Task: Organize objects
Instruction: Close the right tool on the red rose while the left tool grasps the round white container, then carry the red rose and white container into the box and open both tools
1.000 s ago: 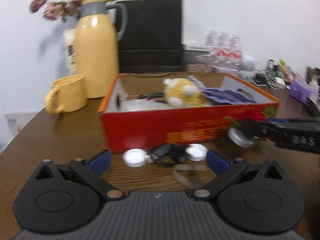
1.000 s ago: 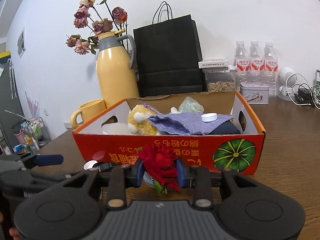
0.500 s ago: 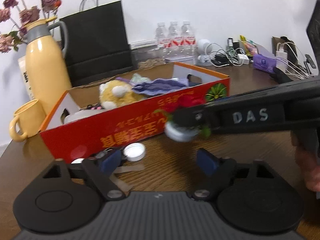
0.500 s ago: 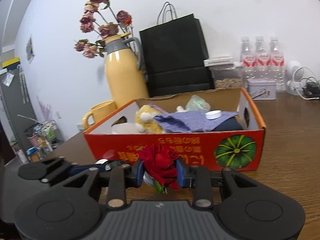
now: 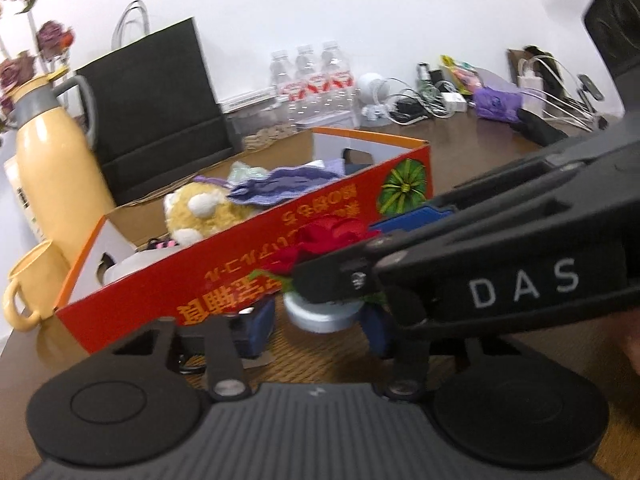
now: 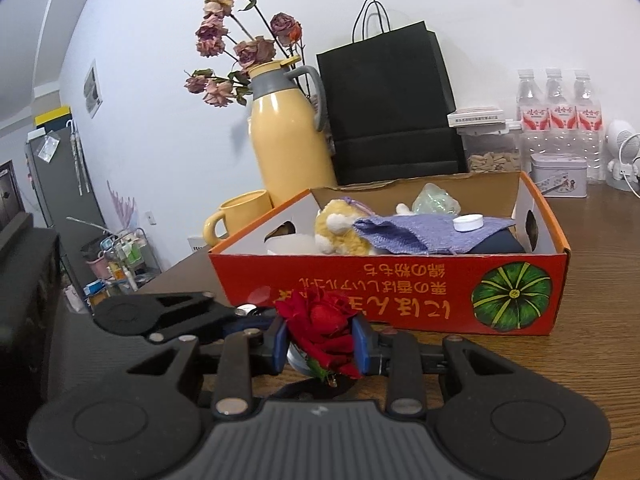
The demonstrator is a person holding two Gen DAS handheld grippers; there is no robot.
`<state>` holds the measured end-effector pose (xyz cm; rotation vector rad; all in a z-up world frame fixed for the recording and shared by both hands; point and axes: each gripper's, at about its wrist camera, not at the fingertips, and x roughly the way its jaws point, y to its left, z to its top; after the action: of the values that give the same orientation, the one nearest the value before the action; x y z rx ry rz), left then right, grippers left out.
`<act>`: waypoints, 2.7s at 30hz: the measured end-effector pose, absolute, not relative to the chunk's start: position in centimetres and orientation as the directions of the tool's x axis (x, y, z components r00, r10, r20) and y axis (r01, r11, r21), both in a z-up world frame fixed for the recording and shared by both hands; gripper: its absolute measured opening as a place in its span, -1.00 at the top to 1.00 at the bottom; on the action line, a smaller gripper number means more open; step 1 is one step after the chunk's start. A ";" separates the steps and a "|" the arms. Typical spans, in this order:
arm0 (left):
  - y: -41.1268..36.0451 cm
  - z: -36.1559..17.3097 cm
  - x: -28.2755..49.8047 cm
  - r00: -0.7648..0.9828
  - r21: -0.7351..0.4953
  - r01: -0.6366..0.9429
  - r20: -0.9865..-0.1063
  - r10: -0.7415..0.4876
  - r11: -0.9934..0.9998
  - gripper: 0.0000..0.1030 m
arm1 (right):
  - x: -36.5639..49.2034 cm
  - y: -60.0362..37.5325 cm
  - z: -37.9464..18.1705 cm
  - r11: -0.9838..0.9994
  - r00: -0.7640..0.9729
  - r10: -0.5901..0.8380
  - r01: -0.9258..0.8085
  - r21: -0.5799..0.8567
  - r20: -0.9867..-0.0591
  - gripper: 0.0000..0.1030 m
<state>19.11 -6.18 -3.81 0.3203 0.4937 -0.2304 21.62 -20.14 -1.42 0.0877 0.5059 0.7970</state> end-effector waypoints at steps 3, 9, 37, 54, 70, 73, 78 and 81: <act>-6.2 -3.9 19.1 0.853 0.242 0.304 -0.499 -0.150 0.921 0.22 | 21.6 -20.0 -1.5 0.703 0.587 0.701 -0.664 0.256 -0.405 0.40; -6.5 -3.9 18.9 0.863 0.268 0.286 -0.490 -0.125 0.920 0.14 | 21.4 -20.0 -1.4 0.699 0.585 0.704 -0.670 0.250 -0.403 0.40; -5.9 -3.2 17.1 0.914 0.299 0.202 -0.399 -0.070 0.933 0.23 | 21.1 -20.7 -1.0 0.791 0.714 0.604 -0.591 0.158 -0.354 0.45; -1.6 3.4 20.5 0.959 0.189 0.055 -0.284 0.001 0.980 0.23 | 24.2 -20.4 2.9 0.846 0.810 0.517 -0.532 0.022 -0.277 0.44; 3.0 4.0 31.7 0.927 -0.002 -0.116 -0.360 0.107 0.993 0.22 | 34.0 -16.5 1.4 0.890 0.827 0.433 -0.455 0.025 -0.358 0.44; 3.2 3.4 32.2 0.917 -0.005 -0.122 -0.384 0.111 0.993 0.21 | 34.8 -17.0 0.9 0.890 0.816 0.436 -0.453 0.049 -0.379 0.42; 3.2 3.1 31.6 0.919 0.009 -0.140 -0.371 0.134 0.990 -0.84 | 34.7 -17.4 0.7 0.887 0.802 0.440 -0.458 0.057 -0.403 0.21; 3.1 3.4 31.0 0.931 0.015 -0.162 -0.328 0.158 0.987 -1.00 | 34.3 -17.6 0.6 0.887 0.800 0.439 -0.458 0.056 -0.408 -0.68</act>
<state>30.96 3.10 3.36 -0.0123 0.3342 0.1640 34.33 -17.58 0.65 -0.0459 0.4265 0.4813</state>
